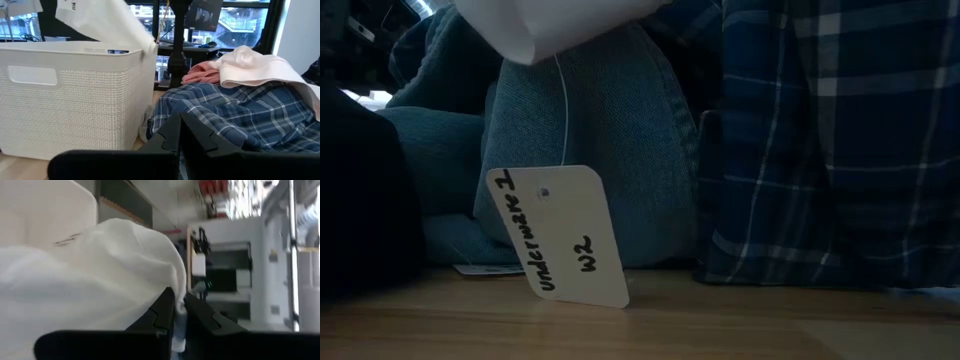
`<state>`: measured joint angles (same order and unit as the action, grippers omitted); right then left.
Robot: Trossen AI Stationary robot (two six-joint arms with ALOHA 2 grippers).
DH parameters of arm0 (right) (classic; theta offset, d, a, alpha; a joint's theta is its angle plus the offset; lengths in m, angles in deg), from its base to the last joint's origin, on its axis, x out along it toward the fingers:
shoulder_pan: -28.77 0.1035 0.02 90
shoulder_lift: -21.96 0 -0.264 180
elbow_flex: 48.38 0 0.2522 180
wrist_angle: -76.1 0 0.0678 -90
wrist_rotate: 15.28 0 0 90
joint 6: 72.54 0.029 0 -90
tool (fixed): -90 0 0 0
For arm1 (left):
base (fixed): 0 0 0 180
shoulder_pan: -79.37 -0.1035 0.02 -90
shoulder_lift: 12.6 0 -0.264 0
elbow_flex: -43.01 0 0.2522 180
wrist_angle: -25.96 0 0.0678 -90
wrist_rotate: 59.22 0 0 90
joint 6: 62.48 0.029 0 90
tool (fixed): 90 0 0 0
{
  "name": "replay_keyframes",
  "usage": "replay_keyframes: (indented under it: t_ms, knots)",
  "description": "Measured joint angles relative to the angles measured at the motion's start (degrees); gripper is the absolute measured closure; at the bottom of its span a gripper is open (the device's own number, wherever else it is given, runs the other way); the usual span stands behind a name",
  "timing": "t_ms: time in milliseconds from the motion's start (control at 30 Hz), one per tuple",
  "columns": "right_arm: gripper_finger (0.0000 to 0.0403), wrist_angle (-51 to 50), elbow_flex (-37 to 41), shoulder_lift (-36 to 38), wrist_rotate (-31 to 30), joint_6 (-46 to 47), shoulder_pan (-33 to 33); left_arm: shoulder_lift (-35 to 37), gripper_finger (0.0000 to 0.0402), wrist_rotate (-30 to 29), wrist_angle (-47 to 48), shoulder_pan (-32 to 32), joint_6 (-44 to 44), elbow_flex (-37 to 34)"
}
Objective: Sort clothes
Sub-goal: Put the white shorts into the white laundry bin
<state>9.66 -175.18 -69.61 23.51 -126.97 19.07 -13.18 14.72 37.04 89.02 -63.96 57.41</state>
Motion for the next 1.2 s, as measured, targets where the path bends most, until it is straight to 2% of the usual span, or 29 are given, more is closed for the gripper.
replay_keyframes:
  t_ms: [67, 233, 433, 533, 833, 1067, 1200]
  knots:
    - [0.0366, -0.8, 0.0, 0.0, 0.1, 0.5, -1.2, 0.0, 0.04, 0.0, 0.0, 0.0, 0.0, 0.0]
    - [0.0366, -2.0, 1.6, 0.0, 7.0, 6.1, -3.7, 0.0, 0.04, 0.0, 0.0, 0.0, 0.0, 0.0]
    - [0.0366, -2.4, 5.5, 0.0, 2.8, 9.2, -6.1, 0.0, 0.04, 0.0, 0.0, 0.0, 0.0, 0.0]
    - [0.0366, -3.4, 7.7, 0.0, 5.1, 10.8, -7.7, 0.0, 0.04, 0.0, 0.0, 0.0, 0.0, 0.0]
    - [0.0365, -3.7, 15.5, 0.0, 6.8, 15.9, -10.7, 0.0, 0.04, 0.0, 0.0, 0.0, 0.0, 0.0]
    - [0.0365, -6.2, 18.8, 0.0, 4.3, 21.9, -11.6, 0.0, 0.04, 0.0, 0.0, 0.0, 0.0, 0.0]
    - [0.0341, -8.8, 19.0, 0.0, 7.1, 24.2, -12.2, 0.0, 0.04, 0.0, 0.0, 0.0, 0.0, 0.0]
